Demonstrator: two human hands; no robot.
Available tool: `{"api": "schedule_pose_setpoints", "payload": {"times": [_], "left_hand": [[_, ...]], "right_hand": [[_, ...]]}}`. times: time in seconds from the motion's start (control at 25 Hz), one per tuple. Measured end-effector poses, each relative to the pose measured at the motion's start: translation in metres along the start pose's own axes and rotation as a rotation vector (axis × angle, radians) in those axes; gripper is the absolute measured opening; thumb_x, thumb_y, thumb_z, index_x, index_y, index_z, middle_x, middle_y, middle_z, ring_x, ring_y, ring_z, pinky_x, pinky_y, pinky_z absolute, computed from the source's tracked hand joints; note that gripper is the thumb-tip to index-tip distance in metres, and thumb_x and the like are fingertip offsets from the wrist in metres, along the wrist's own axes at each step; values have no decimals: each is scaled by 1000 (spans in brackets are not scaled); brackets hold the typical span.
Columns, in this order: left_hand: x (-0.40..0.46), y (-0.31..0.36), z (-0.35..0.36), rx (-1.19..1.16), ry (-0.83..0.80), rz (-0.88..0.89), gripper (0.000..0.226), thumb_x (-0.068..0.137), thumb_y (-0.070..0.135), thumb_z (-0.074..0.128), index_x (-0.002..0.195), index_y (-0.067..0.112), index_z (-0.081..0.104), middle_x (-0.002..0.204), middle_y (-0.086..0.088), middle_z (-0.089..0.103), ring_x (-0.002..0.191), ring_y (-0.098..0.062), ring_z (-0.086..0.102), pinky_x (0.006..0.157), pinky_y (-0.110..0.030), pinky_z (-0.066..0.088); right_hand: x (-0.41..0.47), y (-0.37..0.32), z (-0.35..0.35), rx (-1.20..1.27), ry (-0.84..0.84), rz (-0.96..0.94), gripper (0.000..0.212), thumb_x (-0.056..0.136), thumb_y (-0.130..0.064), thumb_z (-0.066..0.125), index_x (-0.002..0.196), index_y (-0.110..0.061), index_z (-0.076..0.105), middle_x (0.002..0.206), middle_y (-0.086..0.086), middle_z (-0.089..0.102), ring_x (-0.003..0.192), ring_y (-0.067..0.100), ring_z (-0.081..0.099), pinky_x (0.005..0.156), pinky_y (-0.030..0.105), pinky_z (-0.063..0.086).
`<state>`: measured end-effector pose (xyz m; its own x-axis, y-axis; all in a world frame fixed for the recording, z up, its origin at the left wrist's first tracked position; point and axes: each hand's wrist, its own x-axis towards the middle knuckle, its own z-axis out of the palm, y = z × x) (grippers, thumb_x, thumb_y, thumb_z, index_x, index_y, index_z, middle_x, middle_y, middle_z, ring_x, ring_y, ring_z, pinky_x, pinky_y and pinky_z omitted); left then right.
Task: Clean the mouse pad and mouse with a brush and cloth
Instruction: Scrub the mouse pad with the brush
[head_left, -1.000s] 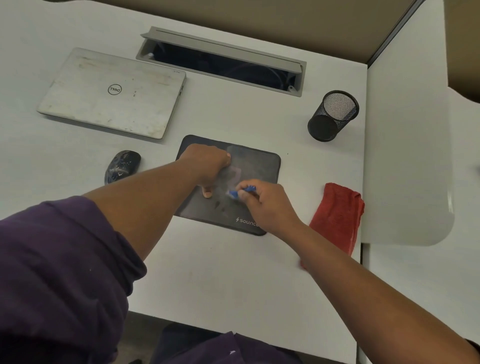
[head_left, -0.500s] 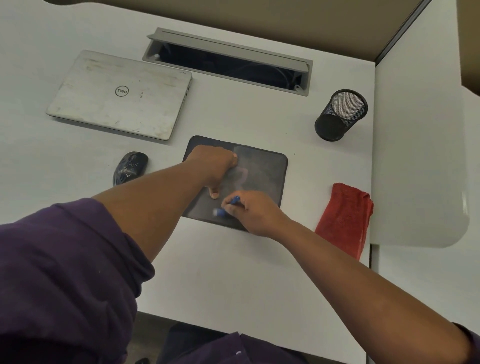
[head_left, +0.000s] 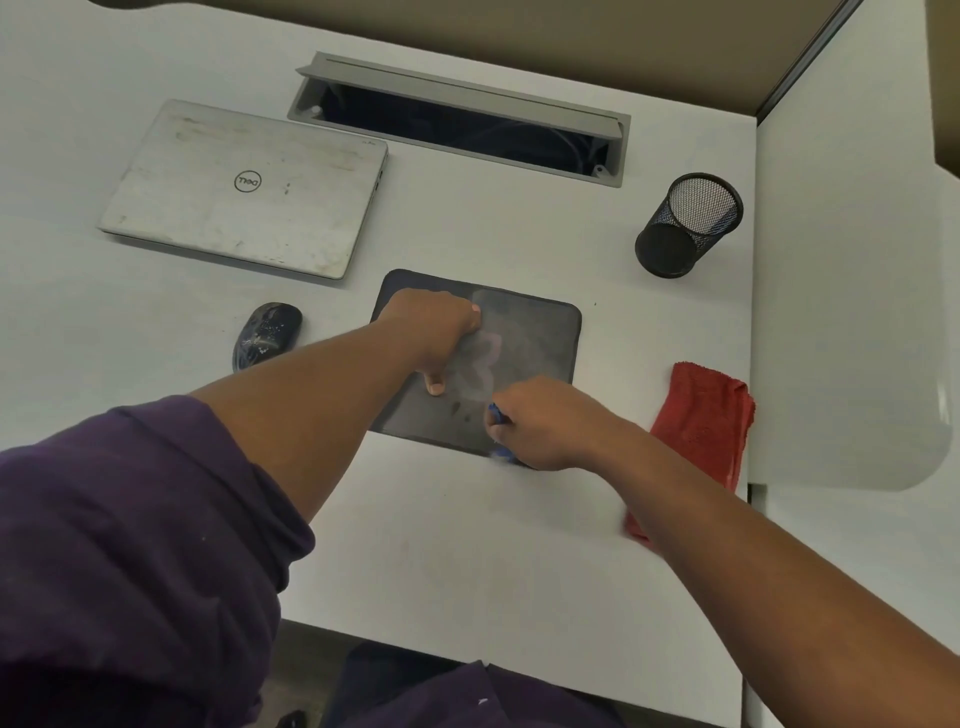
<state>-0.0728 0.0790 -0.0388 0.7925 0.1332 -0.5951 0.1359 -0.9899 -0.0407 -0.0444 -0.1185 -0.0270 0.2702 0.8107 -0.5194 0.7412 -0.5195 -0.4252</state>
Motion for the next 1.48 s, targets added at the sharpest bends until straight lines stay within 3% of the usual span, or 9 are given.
{"api": "schedule_pose_setpoints", "payload": {"times": [0.08, 0.24, 0.44, 0.64, 0.8, 0.88, 0.96, 1.36, 1.48], "left_hand": [[0, 0, 0, 2, -4, 1, 80, 49, 44, 98, 115, 25, 57, 85, 7, 58, 82, -22, 61, 63, -34, 46], [1, 0, 1, -3, 16, 6, 93, 50, 45, 97, 130, 26, 54, 99, 4, 65, 92, -23, 64, 65, -34, 45], [0, -2, 0, -29, -8, 0, 83, 47, 43, 98, 117, 26, 57, 83, 8, 57, 83, -22, 60, 60, -32, 41], [1, -2, 1, -20, 0, 4, 86, 47, 44, 98, 120, 26, 56, 89, 7, 59, 87, -23, 62, 60, -31, 39], [1, -2, 0, -20, 1, 0, 87, 48, 45, 97, 122, 26, 55, 89, 7, 58, 86, -22, 61, 60, -33, 39], [1, -3, 1, -18, 9, 6, 91, 48, 46, 97, 126, 26, 54, 90, 8, 58, 87, -23, 61, 58, -32, 37], [1, -3, 2, -17, 7, 5, 99, 49, 46, 97, 134, 26, 51, 103, 6, 63, 96, -24, 63, 61, -33, 38], [3, -2, 2, 7, 10, 11, 103, 50, 48, 96, 138, 26, 48, 108, 4, 63, 101, -25, 63, 62, -34, 39], [3, -3, 3, 3, 10, 8, 103, 51, 48, 96, 140, 26, 47, 103, 6, 61, 100, -24, 63, 61, -34, 38]], "right_hand": [[-4, 5, -6, -43, 12, 17, 20, 88, -22, 51, 68, -19, 53, 67, -3, 60, 65, 21, 57, 57, 38, 44], [-3, -21, -2, 395, 132, -42, 14, 97, -32, 57, 88, -30, 68, 75, -15, 64, 68, 2, 56, 60, 20, 43], [-7, -1, 1, -53, 20, 70, 19, 85, -17, 54, 66, -18, 52, 68, 0, 58, 62, 23, 52, 51, 33, 35], [-1, -6, -2, 118, 418, -38, 28, 98, -25, 52, 72, -14, 53, 61, 0, 54, 61, 20, 49, 56, 35, 38], [7, -22, 11, 226, 58, -71, 18, 94, -24, 56, 83, -22, 69, 78, -7, 68, 70, 9, 60, 63, 26, 48], [5, -22, 12, 400, 147, -50, 17, 95, -26, 57, 84, -22, 70, 79, -9, 69, 71, 7, 60, 61, 22, 46], [7, -17, 12, 289, 381, -30, 20, 97, -22, 55, 80, -18, 65, 73, 0, 66, 67, 18, 56, 63, 35, 46], [13, -31, 26, 404, 168, -100, 17, 98, -23, 58, 102, -18, 74, 97, 4, 74, 85, 20, 64, 78, 38, 51], [11, -33, 33, 475, 336, -133, 18, 97, -20, 59, 106, -18, 76, 102, 1, 75, 88, 16, 65, 78, 31, 50]]}}
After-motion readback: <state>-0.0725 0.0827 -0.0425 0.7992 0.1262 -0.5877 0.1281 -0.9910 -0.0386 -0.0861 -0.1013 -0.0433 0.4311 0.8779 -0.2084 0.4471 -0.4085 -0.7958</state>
